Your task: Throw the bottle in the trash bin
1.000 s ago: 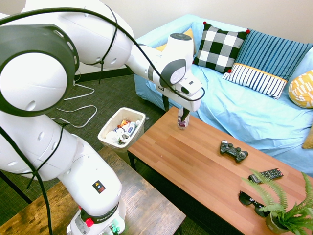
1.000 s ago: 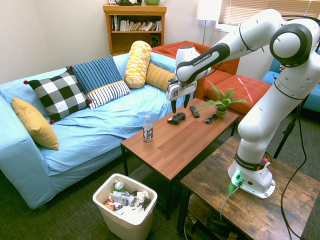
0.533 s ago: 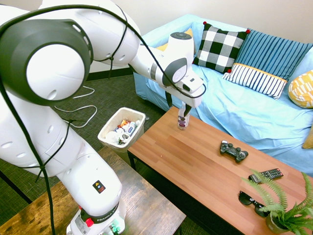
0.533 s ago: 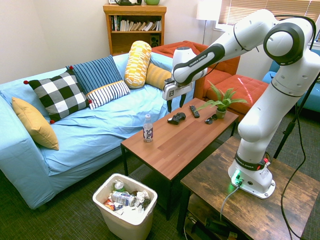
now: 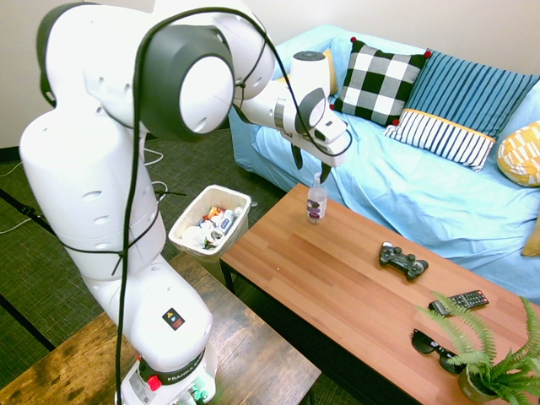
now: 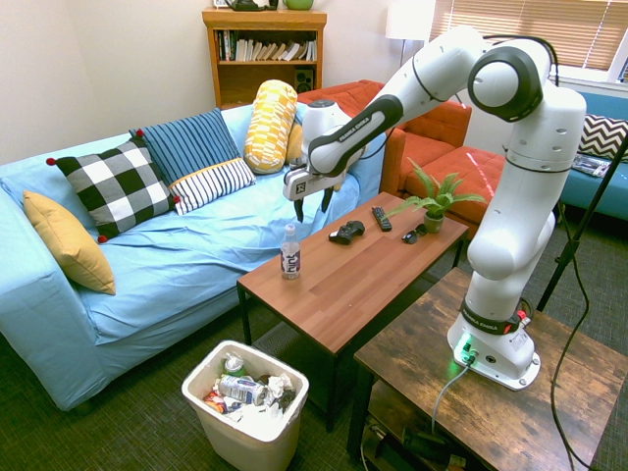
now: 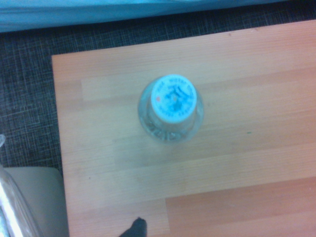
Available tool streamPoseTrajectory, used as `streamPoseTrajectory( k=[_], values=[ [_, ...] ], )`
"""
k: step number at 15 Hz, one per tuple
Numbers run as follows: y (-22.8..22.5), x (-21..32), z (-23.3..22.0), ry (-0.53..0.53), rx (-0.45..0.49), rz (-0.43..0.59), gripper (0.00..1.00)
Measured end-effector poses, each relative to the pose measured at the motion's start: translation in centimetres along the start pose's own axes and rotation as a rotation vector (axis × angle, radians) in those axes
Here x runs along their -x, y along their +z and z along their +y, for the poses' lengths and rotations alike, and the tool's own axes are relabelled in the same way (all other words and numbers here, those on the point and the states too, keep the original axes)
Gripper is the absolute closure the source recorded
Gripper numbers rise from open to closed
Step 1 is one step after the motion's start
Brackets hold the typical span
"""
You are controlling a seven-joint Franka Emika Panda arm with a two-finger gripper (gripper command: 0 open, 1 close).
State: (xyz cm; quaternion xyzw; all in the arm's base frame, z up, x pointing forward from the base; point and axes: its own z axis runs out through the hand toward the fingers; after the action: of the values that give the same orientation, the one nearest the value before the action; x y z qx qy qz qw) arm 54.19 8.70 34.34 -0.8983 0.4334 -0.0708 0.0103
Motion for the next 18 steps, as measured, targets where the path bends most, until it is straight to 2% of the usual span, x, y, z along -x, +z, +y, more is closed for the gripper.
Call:
streamPoseTrajectory(
  k=[4,9,16,17,18],
  values=[
    [3.0,-1.2,-3.1,0.023,0.030,0.003,0.00],
    [7.2,-2.1,-4.0,0.034,0.078,-0.010,0.00],
    [9.2,-2.5,-5.9,0.035,0.082,-0.010,0.00],
    [9.2,-2.6,-6.0,0.036,0.081,-0.010,1.00],
    [9.3,-2.7,-6.1,0.038,0.079,-0.012,1.00]
  ],
)
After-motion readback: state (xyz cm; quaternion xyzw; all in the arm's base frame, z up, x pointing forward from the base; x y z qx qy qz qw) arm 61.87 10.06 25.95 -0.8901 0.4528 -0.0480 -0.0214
